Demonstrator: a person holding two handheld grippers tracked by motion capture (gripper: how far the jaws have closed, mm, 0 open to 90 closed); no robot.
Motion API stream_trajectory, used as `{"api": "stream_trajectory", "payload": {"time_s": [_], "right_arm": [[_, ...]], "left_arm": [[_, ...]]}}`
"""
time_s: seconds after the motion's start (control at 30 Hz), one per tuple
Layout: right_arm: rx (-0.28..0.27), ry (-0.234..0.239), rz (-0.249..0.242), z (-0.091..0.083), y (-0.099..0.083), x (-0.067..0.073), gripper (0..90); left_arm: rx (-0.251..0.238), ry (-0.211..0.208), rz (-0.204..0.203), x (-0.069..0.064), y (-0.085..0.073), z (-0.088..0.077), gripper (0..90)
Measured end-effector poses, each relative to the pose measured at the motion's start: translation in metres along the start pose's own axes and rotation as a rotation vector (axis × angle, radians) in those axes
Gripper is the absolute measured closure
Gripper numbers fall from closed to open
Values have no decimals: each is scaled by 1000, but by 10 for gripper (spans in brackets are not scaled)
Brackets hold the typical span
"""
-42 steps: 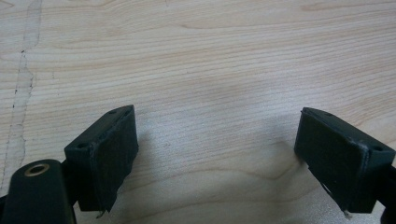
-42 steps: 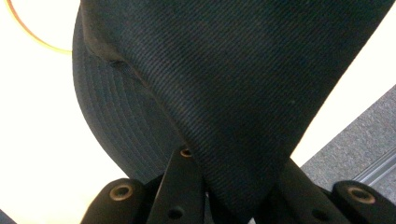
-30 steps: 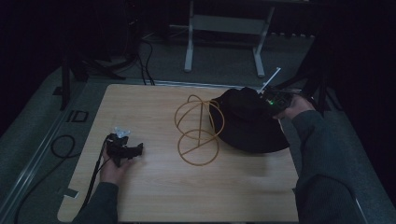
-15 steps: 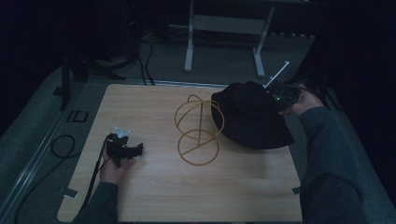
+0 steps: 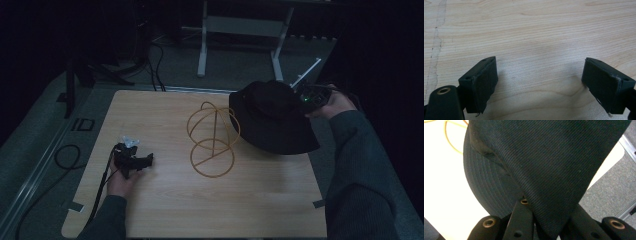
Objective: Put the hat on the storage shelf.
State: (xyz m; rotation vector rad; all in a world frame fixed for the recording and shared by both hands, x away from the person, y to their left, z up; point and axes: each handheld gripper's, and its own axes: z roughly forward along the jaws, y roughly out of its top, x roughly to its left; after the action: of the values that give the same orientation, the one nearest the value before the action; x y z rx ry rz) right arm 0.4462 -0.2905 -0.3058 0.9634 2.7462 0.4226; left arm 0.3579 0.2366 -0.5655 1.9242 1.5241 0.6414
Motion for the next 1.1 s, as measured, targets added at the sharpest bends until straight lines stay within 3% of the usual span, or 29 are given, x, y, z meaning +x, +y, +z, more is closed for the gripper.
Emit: {"api": "stream_trajectory", "payload": {"time_s": [0.8,1.1], "right_arm": [[-45,-22,-11,-25,-11,-7,866],[-87,7,-21,-33,-18,-7,866]], "left_arm": [[0,-1,2,0,0,0,137],[1,-1,2,0,0,0,137]]}}
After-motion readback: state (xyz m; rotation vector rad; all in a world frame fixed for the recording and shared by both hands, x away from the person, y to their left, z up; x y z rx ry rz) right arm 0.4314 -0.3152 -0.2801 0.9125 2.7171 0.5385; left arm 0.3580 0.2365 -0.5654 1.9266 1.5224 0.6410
